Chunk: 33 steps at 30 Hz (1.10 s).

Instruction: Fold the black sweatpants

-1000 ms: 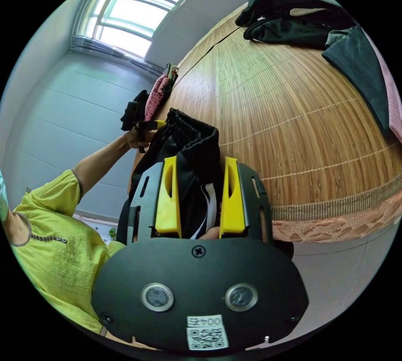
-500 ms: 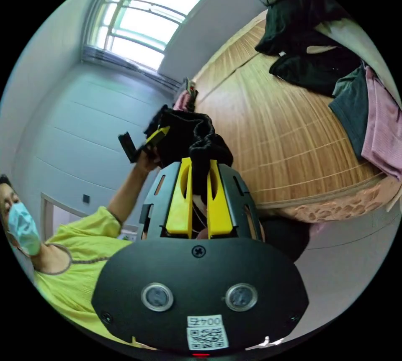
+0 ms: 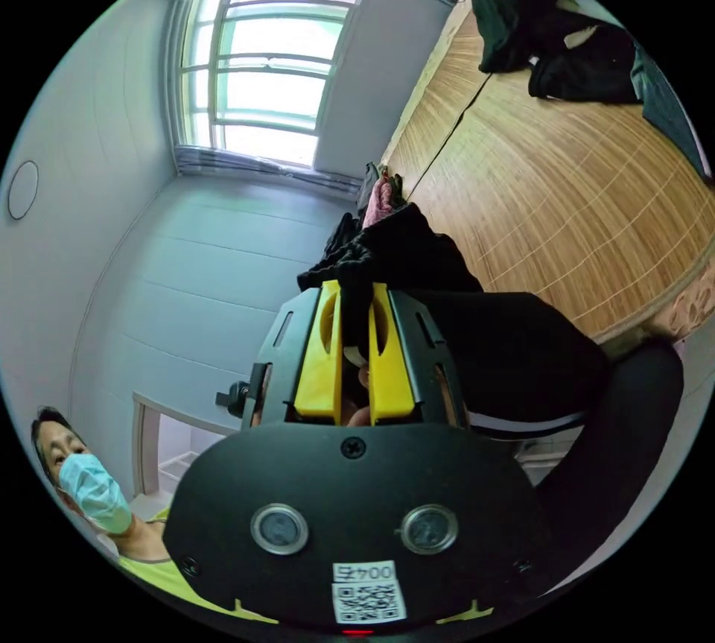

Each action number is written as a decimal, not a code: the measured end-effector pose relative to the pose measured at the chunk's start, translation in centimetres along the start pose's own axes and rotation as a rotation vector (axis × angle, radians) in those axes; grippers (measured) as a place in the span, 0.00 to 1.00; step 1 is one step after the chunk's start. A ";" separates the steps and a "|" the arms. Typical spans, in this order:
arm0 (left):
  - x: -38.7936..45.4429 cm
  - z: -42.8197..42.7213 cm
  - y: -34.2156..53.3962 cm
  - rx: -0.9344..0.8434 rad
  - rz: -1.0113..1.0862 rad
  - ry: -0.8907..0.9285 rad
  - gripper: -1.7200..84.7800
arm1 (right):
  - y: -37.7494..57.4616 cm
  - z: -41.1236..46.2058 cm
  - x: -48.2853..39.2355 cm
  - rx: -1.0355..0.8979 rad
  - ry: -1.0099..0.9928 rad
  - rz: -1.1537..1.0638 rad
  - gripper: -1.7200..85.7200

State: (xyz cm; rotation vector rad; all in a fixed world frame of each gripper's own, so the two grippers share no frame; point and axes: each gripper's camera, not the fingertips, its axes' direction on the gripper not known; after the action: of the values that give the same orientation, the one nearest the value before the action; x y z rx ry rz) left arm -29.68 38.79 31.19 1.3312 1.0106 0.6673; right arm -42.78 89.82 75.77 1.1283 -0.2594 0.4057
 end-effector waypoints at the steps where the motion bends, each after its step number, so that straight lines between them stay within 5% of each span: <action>1: 0.8 -0.8 0.2 0.011 -0.001 -0.005 0.05 | -0.4 0.6 0.8 -0.013 -0.021 0.003 0.09; 7: 5.1 -3.5 -0.1 0.020 0.087 -0.076 0.04 | -3.4 2.8 2.0 -0.028 -0.093 -0.031 0.13; 11: 6.3 -4.7 -0.3 0.013 0.058 -0.063 0.04 | -6.3 4.7 2.3 -0.060 -0.235 -0.103 0.25; 15: 9.8 -5.7 -0.8 -0.022 0.170 -0.161 0.04 | -8.8 7.6 0.7 -0.106 -0.096 -0.176 0.27; 22: 16.6 -7.4 -0.9 -0.019 0.408 -0.347 0.04 | -13.9 14.0 -2.4 -0.098 0.313 -0.246 0.20; 33: 14.4 -16.6 -0.5 0.163 0.273 -0.265 0.09 | -24.8 18.0 -5.9 -0.075 0.264 -0.308 0.11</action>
State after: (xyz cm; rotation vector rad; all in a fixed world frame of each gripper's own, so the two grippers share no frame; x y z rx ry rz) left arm -38.04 59.02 28.66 1.6715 0.6857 0.6002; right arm -37.08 63.21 60.48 1.0085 0.1295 0.2636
